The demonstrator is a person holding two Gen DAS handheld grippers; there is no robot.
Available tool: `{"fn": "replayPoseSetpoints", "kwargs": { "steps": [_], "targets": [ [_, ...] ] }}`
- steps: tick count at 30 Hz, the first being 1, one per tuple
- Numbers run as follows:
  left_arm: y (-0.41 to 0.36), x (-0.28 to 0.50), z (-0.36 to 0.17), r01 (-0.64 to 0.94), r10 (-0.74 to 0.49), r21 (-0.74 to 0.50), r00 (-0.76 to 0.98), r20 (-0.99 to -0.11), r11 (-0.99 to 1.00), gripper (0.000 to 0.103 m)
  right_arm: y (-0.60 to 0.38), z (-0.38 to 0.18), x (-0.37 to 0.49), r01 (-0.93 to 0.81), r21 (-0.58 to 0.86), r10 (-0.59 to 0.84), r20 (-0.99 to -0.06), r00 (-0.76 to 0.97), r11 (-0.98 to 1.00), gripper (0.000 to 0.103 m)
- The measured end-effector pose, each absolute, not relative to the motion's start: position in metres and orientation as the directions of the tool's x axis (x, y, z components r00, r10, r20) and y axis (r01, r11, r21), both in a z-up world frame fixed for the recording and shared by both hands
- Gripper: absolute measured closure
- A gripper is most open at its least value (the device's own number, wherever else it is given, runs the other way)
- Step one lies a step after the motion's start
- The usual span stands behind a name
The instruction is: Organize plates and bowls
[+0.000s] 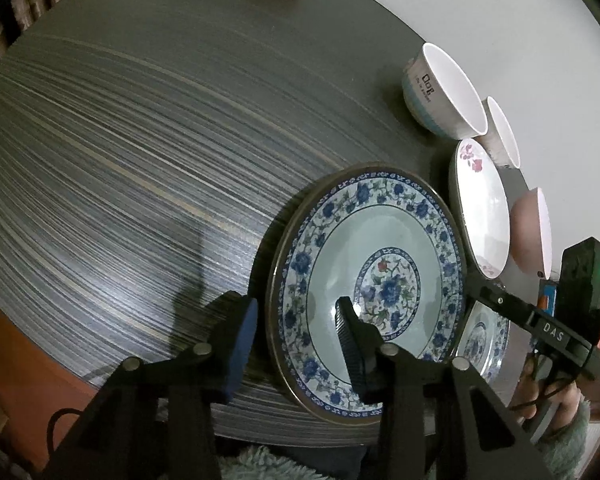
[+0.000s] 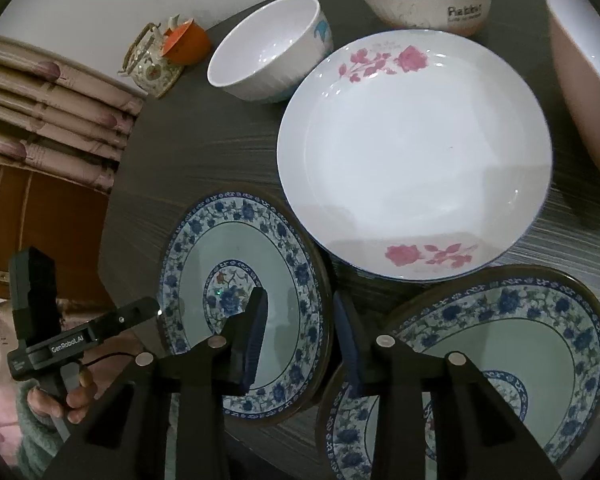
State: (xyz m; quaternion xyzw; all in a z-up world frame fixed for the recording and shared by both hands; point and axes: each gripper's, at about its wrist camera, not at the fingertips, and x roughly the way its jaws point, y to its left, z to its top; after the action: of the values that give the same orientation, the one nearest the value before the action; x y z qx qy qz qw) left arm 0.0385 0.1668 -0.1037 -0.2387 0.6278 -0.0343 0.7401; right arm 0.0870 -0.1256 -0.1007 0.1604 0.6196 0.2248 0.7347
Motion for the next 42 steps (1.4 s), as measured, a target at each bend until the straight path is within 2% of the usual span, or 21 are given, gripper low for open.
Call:
{"fn": "replayPoseSetpoints", "kwargs": {
  "steps": [8,15,18,42],
  "targets": [
    [0.165,0.041,-0.108,-0.236,-0.341,-0.387,0.213,-0.916,0.892,0.066,-0.121,-0.112,0.096,-0.130,0.500,0.514,-0.850,0.115,0.856,0.078],
    [0.166,0.046,-0.110,-0.230,-0.324,-0.369,0.212,-0.922,0.900,0.080,-0.114,-0.121,0.101,-0.129,0.497,0.510,-0.855,0.097,0.858,0.084],
    [0.170,0.047,-0.109,-0.230,-0.319,-0.366,0.217,-0.923,0.902,0.083,-0.109,-0.121,0.099,-0.145,0.470,0.486,-0.868,0.105,0.871,0.086],
    [0.222,0.070,-0.100,-0.265,-0.201,-0.284,0.302,-0.932,0.921,0.083,-0.056,-0.102,0.064,-0.158,0.427,0.453,-0.862,0.227,0.891,0.087]
  ]
}}
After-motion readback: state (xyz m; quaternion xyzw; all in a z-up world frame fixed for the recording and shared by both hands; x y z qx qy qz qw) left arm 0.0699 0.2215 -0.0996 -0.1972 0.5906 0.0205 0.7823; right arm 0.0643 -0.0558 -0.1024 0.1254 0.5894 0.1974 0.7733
